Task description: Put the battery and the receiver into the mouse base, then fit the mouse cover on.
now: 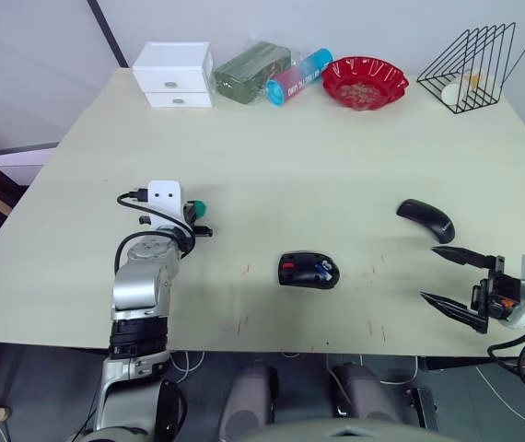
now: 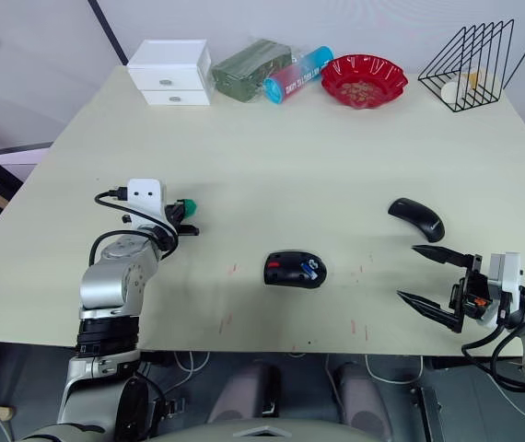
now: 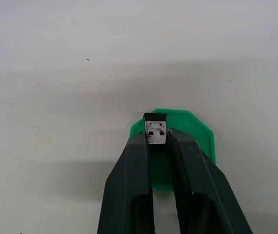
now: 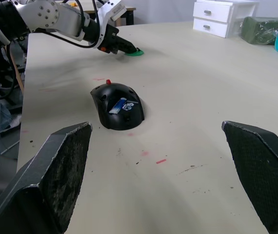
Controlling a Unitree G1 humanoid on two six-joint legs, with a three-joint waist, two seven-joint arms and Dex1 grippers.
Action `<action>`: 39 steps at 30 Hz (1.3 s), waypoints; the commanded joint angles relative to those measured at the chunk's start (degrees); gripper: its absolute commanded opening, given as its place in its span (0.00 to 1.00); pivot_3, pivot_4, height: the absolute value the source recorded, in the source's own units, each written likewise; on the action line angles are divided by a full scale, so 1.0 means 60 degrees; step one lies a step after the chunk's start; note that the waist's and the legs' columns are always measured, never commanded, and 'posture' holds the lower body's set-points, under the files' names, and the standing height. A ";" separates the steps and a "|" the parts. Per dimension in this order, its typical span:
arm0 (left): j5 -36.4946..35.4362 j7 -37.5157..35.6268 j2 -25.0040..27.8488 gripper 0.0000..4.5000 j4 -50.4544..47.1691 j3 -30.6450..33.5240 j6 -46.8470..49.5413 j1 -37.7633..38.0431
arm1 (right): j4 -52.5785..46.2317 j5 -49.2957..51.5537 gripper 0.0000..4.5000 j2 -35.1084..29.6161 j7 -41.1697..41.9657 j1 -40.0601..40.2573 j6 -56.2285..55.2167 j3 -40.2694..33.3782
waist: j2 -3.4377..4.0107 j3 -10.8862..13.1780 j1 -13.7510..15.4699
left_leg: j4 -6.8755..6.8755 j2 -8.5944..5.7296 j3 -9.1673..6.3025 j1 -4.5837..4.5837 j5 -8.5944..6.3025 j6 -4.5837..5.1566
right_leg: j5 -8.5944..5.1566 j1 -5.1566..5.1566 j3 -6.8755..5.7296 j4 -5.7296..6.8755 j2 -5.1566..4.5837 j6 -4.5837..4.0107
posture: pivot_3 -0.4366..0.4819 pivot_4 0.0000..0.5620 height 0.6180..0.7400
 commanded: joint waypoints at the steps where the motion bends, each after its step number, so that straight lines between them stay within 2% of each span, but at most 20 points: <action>1: -0.0029 -0.0276 0.0325 0.01 -0.0087 0.0090 -0.0041 0.0024 | -0.0081 0.0235 1.00 -0.0090 0.0164 -0.0105 -0.0087 -0.0285 | 0.0000 0.0000 -0.0004 | 0.0000 0.0000 0.0000 0.0000 0.0000 0.0000 | 0.0000 0.0000 0.0000 0.0000 0.0000 0.0000 | 0.48 0.27 1.00; 10: -0.0279 -0.1187 0.1091 0.01 -0.0357 0.0135 -0.0026 0.0026 | -0.0097 0.0495 1.00 -0.0089 0.0586 -0.0170 -0.0032 -0.0295 | -0.0002 0.0002 0.0000 | -0.0001 0.0000 0.0000 -0.0002 0.0000 0.0000 | 0.0000 0.0000 -0.0002 -0.0003 0.0000 0.0000 | 0.48 0.27 1.00; 18: -0.0687 -0.2488 0.2033 0.01 -0.0766 0.0102 -0.0111 0.0199 | -0.0091 0.0600 1.00 -0.0104 0.0769 -0.0206 0.0054 -0.0275 | -0.0002 0.0003 -0.0008 | -0.0001 0.0002 0.0000 -0.0002 0.0000 0.0000 | -0.0001 -0.0001 -0.0002 -0.0002 0.0001 -0.0001 | 0.48 0.27 1.00; 26: -0.1435 -0.4961 0.3409 0.01 -0.0744 -0.0203 -0.0692 0.0140 | -0.0157 0.0624 1.00 -0.0092 0.0823 -0.0348 0.0194 -0.0216 | -0.0003 0.0004 0.0002 | -0.0003 0.0003 0.0003 -0.0001 0.0000 0.0000 | -0.0001 -0.0002 -0.0003 -0.0004 0.0000 -0.0002 | 0.48 0.27 1.00; 29: -0.1686 -0.6374 0.3911 0.01 -0.0471 -0.0581 -0.1201 -0.0002 | -0.0211 0.0607 1.00 -0.0054 0.0777 -0.0334 0.0212 -0.0178 | -0.0005 0.0006 0.0015 | -0.0002 0.0002 0.0004 -0.0004 0.0000 0.0000 | -0.0001 -0.0001 -0.0005 -0.0007 0.0000 -0.0002 | 0.48 0.27 1.00; 35: -0.2303 -0.8274 0.4121 0.01 -0.0116 -0.0962 -0.1945 -0.0517 | -0.0460 0.0607 1.00 -0.0081 0.0443 -0.0374 0.0442 -0.0154 | -0.0003 0.0006 -0.0027 | -0.0002 0.0003 0.0009 -0.0003 0.0000 0.0001 | -0.0002 -0.0002 -0.0003 -0.0006 0.0005 -0.0001 | 0.48 0.27 1.00; 39: -0.2753 -1.0112 0.4106 0.01 0.0273 -0.1709 -0.2192 -0.1550 | -0.1468 0.0943 1.00 -0.0263 -0.0539 -0.0315 0.1741 -0.0058 | -0.0003 0.0008 0.0013 | -0.0001 0.0002 0.0020 -0.0005 0.0000 0.0001 | -0.0002 -0.0003 -0.0005 -0.0001 0.0010 -0.0001 | 0.48 0.27 1.00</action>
